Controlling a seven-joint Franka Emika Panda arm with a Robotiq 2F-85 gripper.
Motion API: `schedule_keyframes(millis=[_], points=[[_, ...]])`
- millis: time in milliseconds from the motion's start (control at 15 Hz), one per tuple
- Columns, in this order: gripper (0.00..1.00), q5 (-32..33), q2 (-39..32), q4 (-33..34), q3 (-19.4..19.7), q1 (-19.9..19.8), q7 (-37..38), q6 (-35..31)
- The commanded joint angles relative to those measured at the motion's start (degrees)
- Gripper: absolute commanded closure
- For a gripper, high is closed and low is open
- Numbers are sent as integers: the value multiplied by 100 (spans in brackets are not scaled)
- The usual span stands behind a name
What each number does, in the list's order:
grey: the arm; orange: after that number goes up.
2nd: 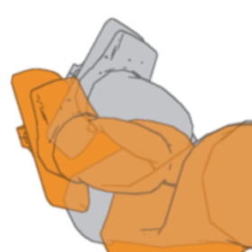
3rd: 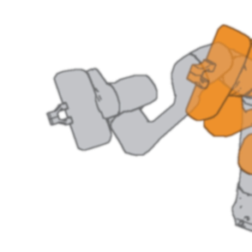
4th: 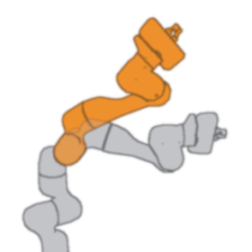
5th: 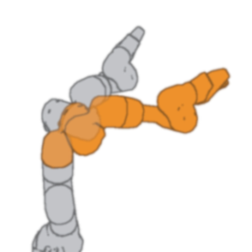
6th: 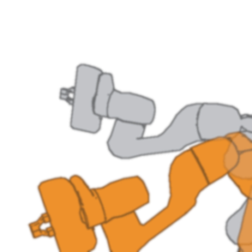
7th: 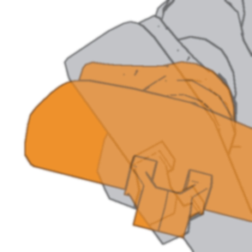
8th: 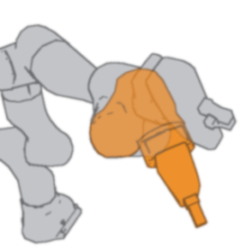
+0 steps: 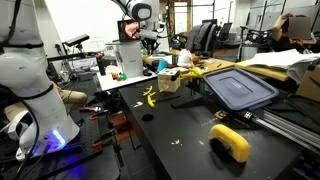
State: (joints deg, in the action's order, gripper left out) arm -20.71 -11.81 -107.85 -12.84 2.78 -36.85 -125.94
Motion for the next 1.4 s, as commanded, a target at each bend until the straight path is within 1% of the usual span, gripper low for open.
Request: schedule_keyframes(millis=[0, 133, 400, 800, 1000, 1333], points=[[94, -701, -40, 273, -29, -33, -130, 191], [94, -1030, -51, 329, -10, -36, -23, 186], [94, -1492, -54, 357, 46, -12, 245, 73], [94, -2212, -83, 334, 170, -36, 941, 38], [94, -2765, -151, 332, 230, -70, 993, 50], [94, -3832, -310, 359, 279, -124, 825, 61]])
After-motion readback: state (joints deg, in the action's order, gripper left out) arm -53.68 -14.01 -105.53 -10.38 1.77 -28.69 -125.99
